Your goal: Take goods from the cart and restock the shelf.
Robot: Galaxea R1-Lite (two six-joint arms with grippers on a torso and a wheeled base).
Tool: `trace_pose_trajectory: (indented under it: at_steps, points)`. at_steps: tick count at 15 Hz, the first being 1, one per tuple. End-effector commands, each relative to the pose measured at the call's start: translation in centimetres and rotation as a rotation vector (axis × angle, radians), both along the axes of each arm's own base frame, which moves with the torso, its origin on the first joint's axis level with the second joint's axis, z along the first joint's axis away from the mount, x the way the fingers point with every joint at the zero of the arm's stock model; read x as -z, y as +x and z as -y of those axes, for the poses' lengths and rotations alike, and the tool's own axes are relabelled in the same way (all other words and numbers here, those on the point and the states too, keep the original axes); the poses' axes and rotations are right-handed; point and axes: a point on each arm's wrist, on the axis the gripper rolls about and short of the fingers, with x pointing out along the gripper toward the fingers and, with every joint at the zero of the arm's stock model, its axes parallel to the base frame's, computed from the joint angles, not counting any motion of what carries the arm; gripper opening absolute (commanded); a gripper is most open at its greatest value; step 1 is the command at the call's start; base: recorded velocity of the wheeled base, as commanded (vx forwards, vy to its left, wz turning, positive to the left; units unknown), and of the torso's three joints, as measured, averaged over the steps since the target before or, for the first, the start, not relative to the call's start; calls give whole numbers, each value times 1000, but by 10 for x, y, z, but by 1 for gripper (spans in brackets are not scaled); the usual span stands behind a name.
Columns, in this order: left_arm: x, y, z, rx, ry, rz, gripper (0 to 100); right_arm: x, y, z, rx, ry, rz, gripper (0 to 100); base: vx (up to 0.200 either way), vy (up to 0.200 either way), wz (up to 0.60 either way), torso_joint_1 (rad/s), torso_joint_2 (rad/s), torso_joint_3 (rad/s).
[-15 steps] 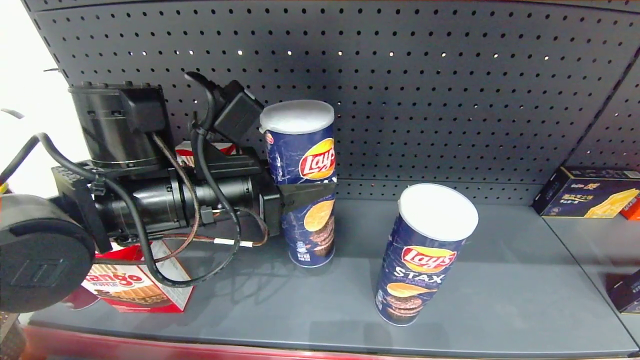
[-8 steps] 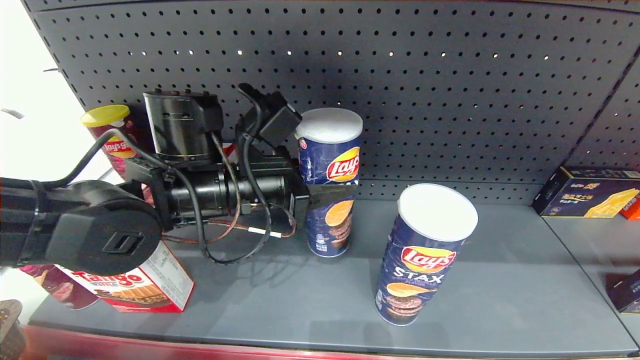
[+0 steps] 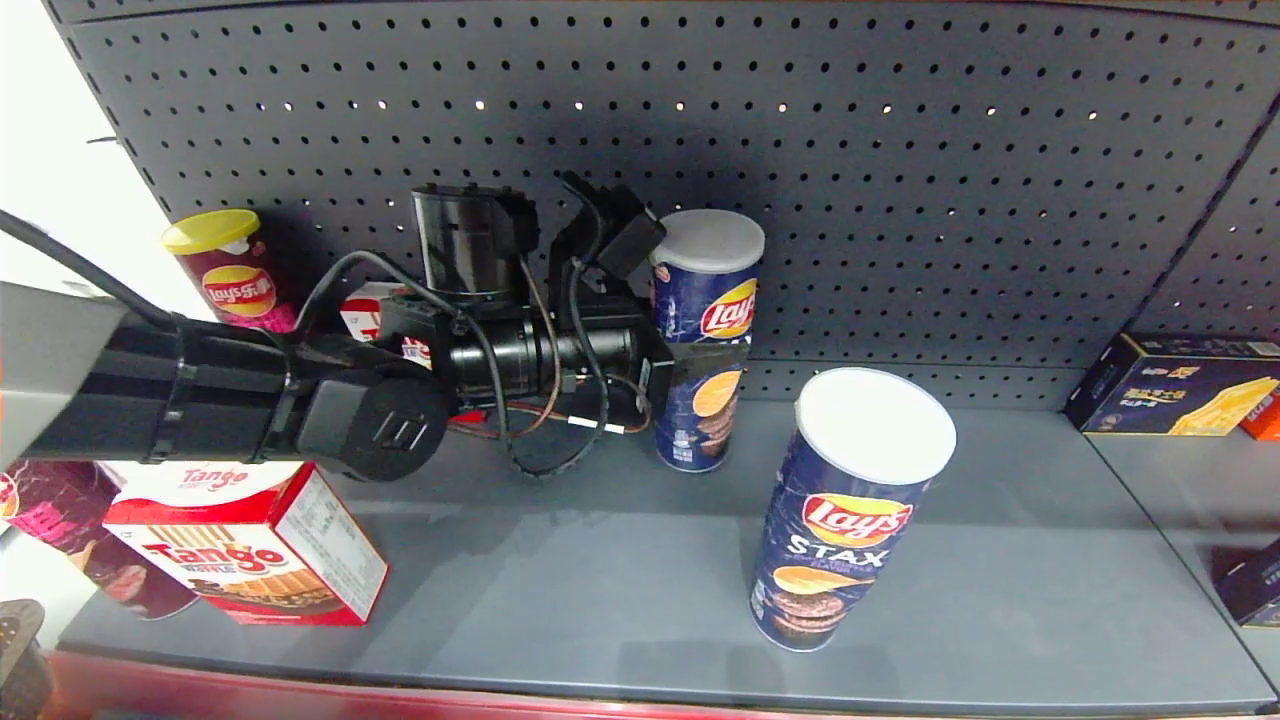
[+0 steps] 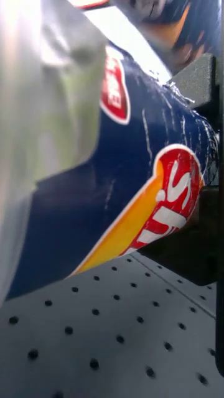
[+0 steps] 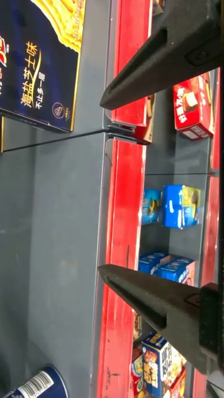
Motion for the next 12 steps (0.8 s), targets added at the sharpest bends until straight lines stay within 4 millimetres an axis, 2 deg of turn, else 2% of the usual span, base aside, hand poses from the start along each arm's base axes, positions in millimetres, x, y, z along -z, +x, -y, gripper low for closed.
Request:
trace_pose_trajectory:
  at_steps: [1, 6, 12]
  points:
    - [14, 16, 15, 12, 6, -10, 0, 0, 0, 0, 0, 0, -1, 100, 0, 0, 0, 0, 0, 0]
    - [22, 28, 36, 40, -1, -1, 0, 0, 0, 0, 0, 0, -1, 100, 0, 0, 0, 0, 0, 0]
    - [34, 31, 40, 39, 12, -16, 0, 0, 0, 0, 0, 0, -1, 100, 0, 0, 0, 0, 0, 0]
